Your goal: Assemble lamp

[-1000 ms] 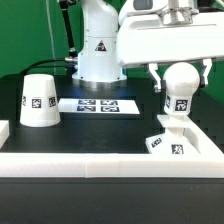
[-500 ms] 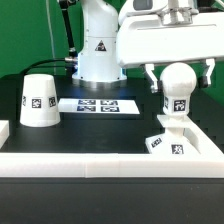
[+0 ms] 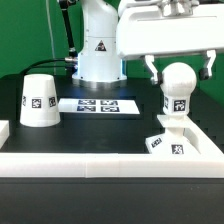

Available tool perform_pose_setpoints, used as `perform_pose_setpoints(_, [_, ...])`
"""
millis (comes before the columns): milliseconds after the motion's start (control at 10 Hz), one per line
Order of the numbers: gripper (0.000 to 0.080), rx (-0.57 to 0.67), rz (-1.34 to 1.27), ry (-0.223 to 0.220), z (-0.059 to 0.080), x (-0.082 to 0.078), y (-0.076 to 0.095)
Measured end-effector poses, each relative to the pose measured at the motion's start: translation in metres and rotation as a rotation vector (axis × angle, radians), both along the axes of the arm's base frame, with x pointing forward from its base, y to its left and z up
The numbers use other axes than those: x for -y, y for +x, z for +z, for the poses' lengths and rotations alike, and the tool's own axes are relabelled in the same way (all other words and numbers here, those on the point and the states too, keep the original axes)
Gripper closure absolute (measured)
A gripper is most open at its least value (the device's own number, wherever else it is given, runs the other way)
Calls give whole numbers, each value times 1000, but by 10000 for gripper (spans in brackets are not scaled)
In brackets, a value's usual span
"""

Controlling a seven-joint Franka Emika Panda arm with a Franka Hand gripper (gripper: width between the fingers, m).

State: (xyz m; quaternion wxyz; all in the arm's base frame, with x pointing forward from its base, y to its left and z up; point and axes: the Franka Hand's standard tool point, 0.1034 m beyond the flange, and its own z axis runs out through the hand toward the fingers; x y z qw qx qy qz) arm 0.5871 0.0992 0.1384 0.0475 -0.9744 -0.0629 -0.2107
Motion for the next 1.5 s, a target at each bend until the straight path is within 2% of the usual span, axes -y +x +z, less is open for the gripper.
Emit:
perform_pose_setpoints(400, [101,-82,12,5,-7,-3,-5])
perform_pose_setpoints(700, [101,-303,30,21,-10,0,-8])
perform_pose_setpoints(900, [101,-390,38,31,-12,-2,-7])
perform_pose_setpoints(1300, [101,-386,57,25,-21,2,-4])
perform_pose_setpoints(1400, [132,-378,70,22,-21,2,-3])
perform_pose_setpoints(1500, [225,-368,81,18,-21,4,-2])
